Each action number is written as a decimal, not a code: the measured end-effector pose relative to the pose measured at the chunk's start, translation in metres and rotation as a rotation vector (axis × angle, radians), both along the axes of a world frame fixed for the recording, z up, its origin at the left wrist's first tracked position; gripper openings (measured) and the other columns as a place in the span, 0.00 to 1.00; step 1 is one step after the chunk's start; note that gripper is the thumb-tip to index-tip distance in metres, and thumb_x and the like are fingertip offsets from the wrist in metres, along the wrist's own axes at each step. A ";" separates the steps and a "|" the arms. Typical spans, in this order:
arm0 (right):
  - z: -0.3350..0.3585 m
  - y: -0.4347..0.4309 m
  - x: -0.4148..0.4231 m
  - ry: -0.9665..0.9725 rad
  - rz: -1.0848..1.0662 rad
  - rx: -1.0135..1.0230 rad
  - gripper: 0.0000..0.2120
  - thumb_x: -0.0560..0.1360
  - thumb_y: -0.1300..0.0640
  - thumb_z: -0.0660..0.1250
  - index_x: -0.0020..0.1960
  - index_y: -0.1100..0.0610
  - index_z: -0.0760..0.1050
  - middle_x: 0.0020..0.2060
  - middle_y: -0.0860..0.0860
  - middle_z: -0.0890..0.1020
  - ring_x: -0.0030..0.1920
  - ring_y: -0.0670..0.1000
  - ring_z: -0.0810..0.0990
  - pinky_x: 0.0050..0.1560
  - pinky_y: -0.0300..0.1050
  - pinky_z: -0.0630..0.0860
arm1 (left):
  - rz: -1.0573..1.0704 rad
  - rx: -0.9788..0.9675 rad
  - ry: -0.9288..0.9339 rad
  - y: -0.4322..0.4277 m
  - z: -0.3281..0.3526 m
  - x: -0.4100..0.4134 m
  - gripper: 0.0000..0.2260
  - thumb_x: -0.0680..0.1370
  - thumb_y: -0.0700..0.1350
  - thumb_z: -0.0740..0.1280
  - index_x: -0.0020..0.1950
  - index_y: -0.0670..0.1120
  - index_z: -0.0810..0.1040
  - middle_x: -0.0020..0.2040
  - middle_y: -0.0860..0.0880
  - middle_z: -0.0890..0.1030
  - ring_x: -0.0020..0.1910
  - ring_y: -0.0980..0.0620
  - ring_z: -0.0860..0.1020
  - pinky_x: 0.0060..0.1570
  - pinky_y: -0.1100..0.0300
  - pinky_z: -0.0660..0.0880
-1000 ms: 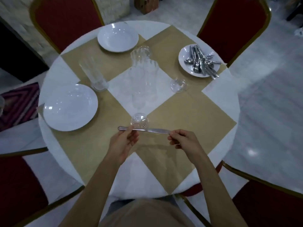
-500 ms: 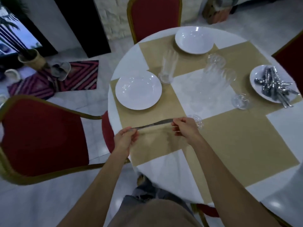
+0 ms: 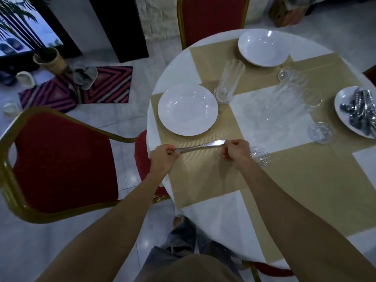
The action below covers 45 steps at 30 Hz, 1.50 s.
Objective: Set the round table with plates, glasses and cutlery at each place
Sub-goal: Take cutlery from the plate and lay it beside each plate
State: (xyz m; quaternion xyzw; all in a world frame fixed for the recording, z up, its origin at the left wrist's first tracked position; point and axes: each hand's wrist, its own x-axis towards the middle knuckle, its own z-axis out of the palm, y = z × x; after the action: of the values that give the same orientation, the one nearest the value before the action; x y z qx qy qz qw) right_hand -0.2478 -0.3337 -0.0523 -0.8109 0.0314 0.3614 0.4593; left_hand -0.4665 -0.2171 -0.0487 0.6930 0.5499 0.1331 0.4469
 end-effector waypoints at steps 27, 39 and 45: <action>0.012 0.000 -0.008 -0.178 -0.064 0.018 0.09 0.73 0.55 0.69 0.51 0.51 0.71 0.44 0.54 0.85 0.42 0.55 0.85 0.48 0.57 0.83 | -0.174 0.061 0.034 -0.027 0.015 0.030 0.10 0.70 0.40 0.72 0.51 0.46 0.80 0.42 0.51 0.80 0.42 0.55 0.78 0.45 0.66 0.71; 0.087 -0.121 0.046 -0.314 -0.246 0.147 0.07 0.74 0.58 0.69 0.51 0.54 0.76 0.40 0.53 0.85 0.37 0.52 0.84 0.43 0.50 0.80 | -0.717 0.010 -0.181 -0.119 0.089 0.183 0.06 0.74 0.40 0.71 0.50 0.47 0.82 0.45 0.52 0.84 0.42 0.57 0.80 0.42 0.74 0.70; 0.105 -0.182 0.117 -0.385 -0.343 0.126 0.06 0.75 0.58 0.69 0.50 0.58 0.77 0.38 0.52 0.84 0.33 0.49 0.82 0.32 0.43 0.77 | -0.842 0.016 -0.170 -0.164 0.113 0.271 0.06 0.75 0.42 0.69 0.51 0.49 0.82 0.47 0.54 0.83 0.44 0.59 0.78 0.37 0.79 0.68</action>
State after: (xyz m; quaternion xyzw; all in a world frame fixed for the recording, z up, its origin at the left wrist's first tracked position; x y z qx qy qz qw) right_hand -0.1312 -0.5158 0.0526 -0.8173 0.0580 0.1184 0.5609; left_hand -0.1952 -0.3811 0.0642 0.8470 0.1793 -0.0003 0.5005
